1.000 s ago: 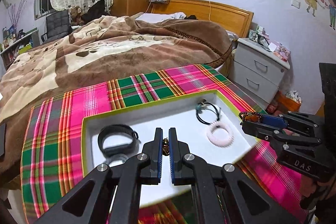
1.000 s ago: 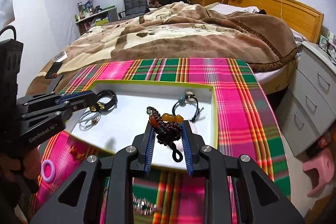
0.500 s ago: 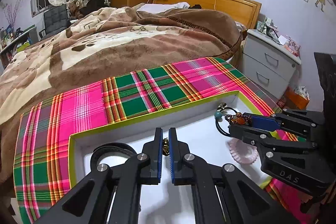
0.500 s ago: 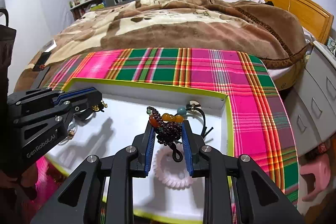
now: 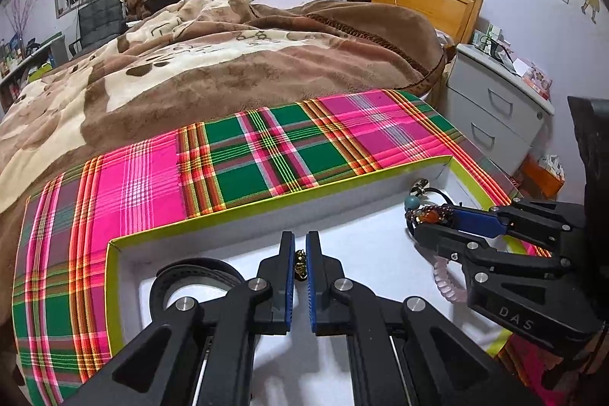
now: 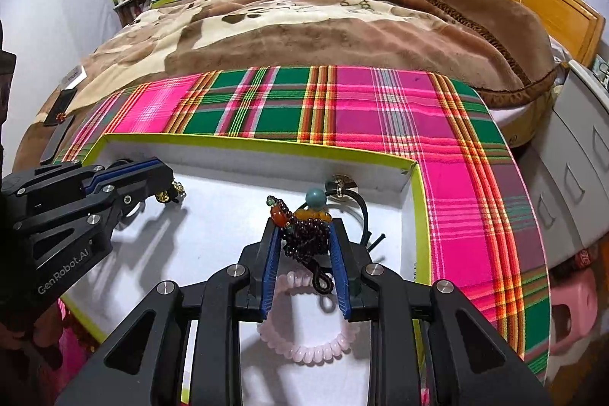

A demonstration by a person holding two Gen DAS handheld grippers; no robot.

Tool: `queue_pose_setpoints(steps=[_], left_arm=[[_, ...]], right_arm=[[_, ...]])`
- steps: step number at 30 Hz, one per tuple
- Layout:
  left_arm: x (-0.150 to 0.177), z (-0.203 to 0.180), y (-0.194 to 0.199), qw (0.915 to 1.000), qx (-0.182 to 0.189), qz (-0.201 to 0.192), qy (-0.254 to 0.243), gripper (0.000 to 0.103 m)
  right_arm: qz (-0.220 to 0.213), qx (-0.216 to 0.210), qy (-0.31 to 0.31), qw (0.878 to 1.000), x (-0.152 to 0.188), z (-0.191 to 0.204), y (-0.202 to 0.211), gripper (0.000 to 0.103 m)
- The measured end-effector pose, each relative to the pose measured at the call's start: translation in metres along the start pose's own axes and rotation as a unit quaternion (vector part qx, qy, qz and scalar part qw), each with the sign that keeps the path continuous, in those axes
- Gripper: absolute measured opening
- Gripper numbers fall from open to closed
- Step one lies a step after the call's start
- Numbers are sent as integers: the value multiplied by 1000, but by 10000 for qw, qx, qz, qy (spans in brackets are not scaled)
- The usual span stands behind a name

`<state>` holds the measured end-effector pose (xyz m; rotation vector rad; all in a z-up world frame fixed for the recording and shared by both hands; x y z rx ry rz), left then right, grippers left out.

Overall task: Organize jewelry
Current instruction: 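Carry the brooch and keychain into the yellow box and open both grippers, then withdraw both grippers from the box toward the remaining jewelry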

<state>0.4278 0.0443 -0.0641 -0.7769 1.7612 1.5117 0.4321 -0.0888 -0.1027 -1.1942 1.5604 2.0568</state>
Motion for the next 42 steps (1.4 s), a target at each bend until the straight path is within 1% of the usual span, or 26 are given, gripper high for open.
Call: queue_pose_setpoints(steps=[3,5,7,14,20,26,31,35,42], left_arm=[[1,0,1,10000,21,6,30,6],[1,1,2,10000,28,-2,74,6],[2,2,3,9999,29,-3,108,6],[1,3,14,9997,34,-116,193,13],[1,0,35,9996,7,-260,141,13],[2,-2,71,9985,-17,-510,199,13],[6,-7,113,9964,-88,-805,250,13],[17,-16,147,9946,-118,-1007,232,13],[46,-33,191,9929,-162,-1169,170,13]], right_arm=[[-2,3,29,10000,0,0,2,27],[-40,-7,28,10000,0,0,3,31],[-82,-23,18,10000,-1,1,6,33],[-183,-61,15,9998,-1,3,17,34],[-334,-143,-13,9993,1,6,35,34],[-587,-252,-60,9979,4,12,68,34],[-861,-347,-110,9956,11,18,106,34],[-1045,-424,-72,9936,21,26,136,34],[-1293,-532,7,9902,49,41,183,34]])
Point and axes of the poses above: each gripper's, at about its wrist camera, not at the fingertips, and y roughly against the way its jaws point, z to its left, x to its underside, the point moved 6 cm from there along -y, roughly the way its jaws point, and after that the axes turned 13 degrees about -z, right-handed, at the moved point
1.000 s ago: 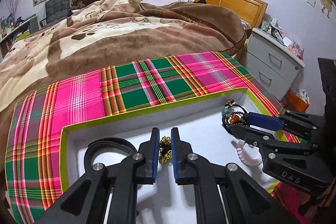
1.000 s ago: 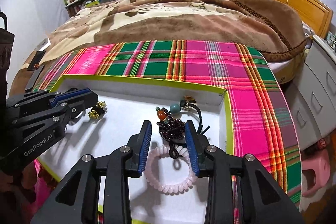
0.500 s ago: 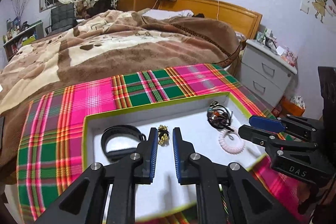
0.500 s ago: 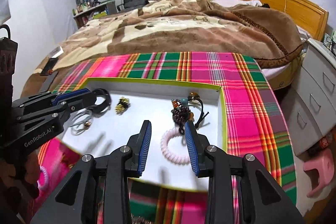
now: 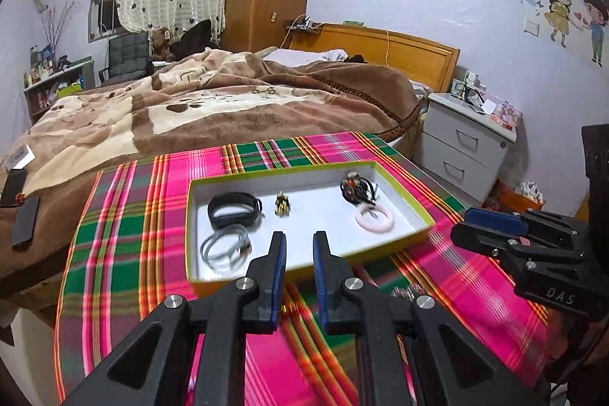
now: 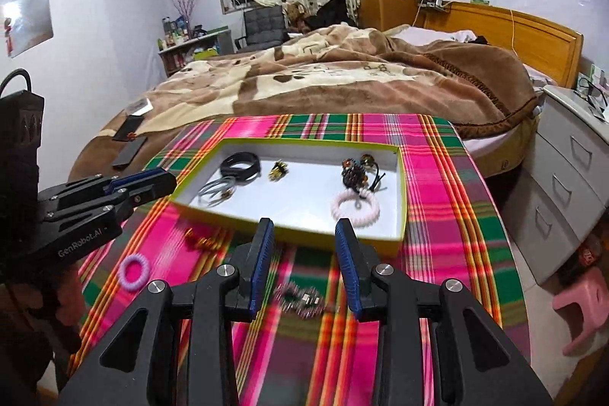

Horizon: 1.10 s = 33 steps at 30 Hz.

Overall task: Organize jewelry
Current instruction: 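Withdraw both grippers from the box toward the remaining jewelry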

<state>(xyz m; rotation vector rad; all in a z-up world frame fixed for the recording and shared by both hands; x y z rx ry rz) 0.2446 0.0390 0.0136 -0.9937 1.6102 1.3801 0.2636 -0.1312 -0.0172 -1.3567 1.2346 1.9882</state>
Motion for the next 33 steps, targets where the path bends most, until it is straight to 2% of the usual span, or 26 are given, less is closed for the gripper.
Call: queue_pose_setpoints(steps=[13,17,25,33], left_arm=[[36,-16,76,9993,-259,-269,-13,13],[47,-19,90,9993,-273,-233,-41,13],[63,-19,101,9996,-274,-106,-22,13],[64,-5,100,9991,-414,-116,11,13]], right_arm=[[-329,141,-65,9993,39,14,64,35],[-330,154,-121,9993,49,17,75,35],[-224,170,-200,9994,64,14,83,35],[-145,165,-176,9996,65,13,77,35]])
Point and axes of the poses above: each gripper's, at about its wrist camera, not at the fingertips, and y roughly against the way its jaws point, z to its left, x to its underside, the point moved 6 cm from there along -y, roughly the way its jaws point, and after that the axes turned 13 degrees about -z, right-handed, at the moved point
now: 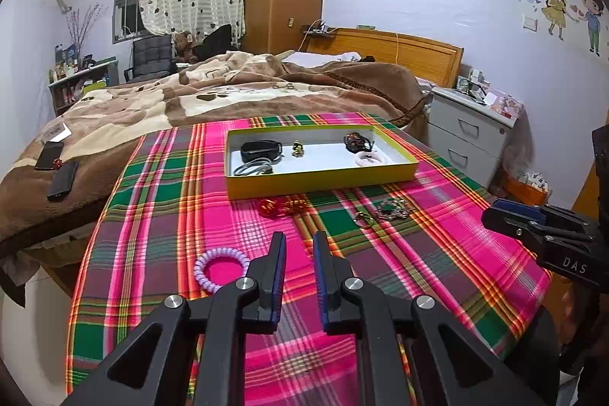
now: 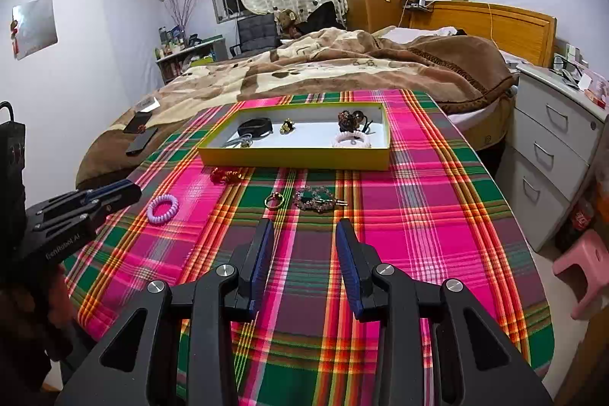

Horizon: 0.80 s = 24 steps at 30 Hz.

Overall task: Organize jewelry
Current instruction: 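Withdraw both grippers from the box toward the remaining jewelry, then grasp the lavender coil bracelet with the left gripper while the right gripper grasps the silver rhinestone pendant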

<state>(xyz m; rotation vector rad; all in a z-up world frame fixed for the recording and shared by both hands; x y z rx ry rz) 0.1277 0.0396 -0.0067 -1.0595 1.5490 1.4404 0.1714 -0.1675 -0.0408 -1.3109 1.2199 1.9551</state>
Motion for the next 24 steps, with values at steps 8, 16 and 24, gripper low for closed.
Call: queue_pose_setpoints(steps=[8,16,24], left_arm=[[7,21,-10,9998,-153,131,95,14],[16,44,-21,9987,-354,296,232,26],[34,62,-39,9954,-553,702,345,27]], right_arm=[[113,-94,96,9998,-1,0,-16,35],[299,-161,8,9994,1,-10,-36,43],[546,-215,126,9982,0,-16,-60,43]])
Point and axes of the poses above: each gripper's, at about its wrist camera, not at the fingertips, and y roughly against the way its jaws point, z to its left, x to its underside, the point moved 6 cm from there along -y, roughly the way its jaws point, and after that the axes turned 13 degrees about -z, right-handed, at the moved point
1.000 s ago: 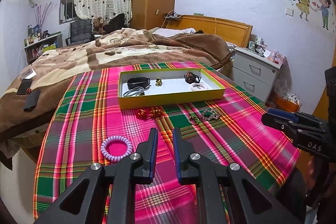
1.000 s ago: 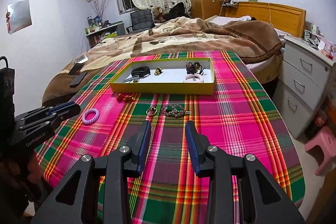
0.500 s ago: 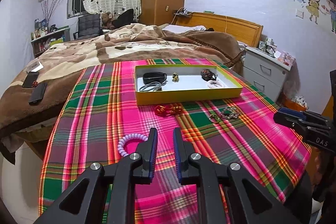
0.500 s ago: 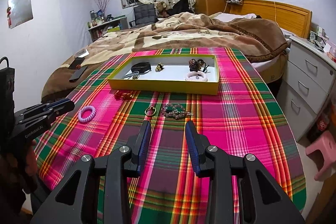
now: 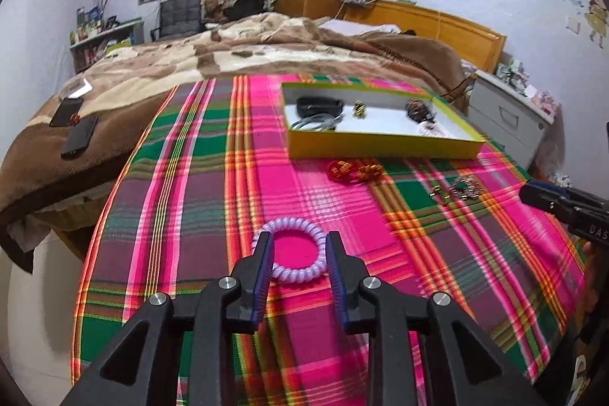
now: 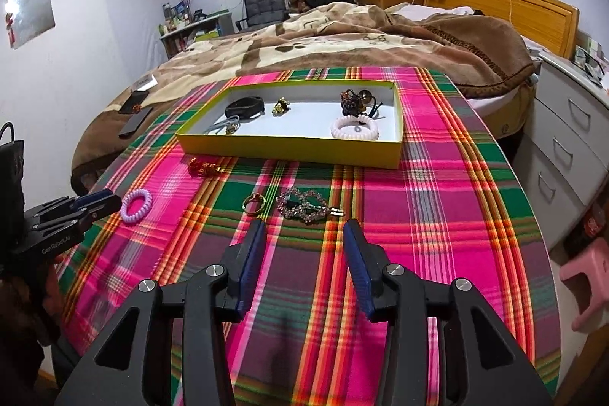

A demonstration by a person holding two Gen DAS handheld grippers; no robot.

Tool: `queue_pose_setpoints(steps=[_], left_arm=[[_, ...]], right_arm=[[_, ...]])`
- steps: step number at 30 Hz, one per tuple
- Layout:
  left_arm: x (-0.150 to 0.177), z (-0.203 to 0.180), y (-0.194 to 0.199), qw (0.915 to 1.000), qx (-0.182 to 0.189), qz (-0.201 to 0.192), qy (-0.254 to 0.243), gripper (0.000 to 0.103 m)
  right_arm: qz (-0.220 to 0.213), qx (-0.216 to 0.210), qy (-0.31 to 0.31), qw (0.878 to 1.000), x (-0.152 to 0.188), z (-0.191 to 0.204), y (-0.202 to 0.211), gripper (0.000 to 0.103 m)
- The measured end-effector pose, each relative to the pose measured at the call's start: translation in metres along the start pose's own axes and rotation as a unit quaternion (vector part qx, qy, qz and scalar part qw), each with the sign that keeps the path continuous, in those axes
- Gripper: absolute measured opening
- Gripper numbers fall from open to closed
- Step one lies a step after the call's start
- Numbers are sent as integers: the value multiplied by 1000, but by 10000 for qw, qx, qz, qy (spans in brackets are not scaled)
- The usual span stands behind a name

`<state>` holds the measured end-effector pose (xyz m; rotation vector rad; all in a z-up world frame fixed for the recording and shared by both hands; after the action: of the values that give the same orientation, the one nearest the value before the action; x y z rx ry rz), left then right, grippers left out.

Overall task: Organize jewelry
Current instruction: 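Grasp the lavender coil bracelet with the left gripper while the right gripper grasps the silver rhinestone pendant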

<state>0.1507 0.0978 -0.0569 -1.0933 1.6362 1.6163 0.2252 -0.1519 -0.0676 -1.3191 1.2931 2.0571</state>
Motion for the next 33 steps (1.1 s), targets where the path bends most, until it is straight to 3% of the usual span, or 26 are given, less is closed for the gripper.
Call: queue_pose_setpoints(steps=[9,22,33], left_arm=[[10,18,-24,9973,-142,578,424,27],[6,13,-37,9968,-87,655,443,27],[5,15,-38,9966,-40,646,505,27]], right_arm=[[354,-121,446,9983,-6,-4,-38,43],[870,-569,1051,9890,2,-5,-77,43],[976,-919,1068,9852,13,12,-64,41]])
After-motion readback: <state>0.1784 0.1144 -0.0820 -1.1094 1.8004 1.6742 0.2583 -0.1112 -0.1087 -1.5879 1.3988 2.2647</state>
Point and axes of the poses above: each gripper's, at about its wrist camera, not at the fingertips, and y roughly against the way its jaws point, z to its left, x to its underside, the point moved 6 cm from there along -y, roughly the way its jaws point, and after that the axes turned 13 degrees about -z, right-handed, at the moved point
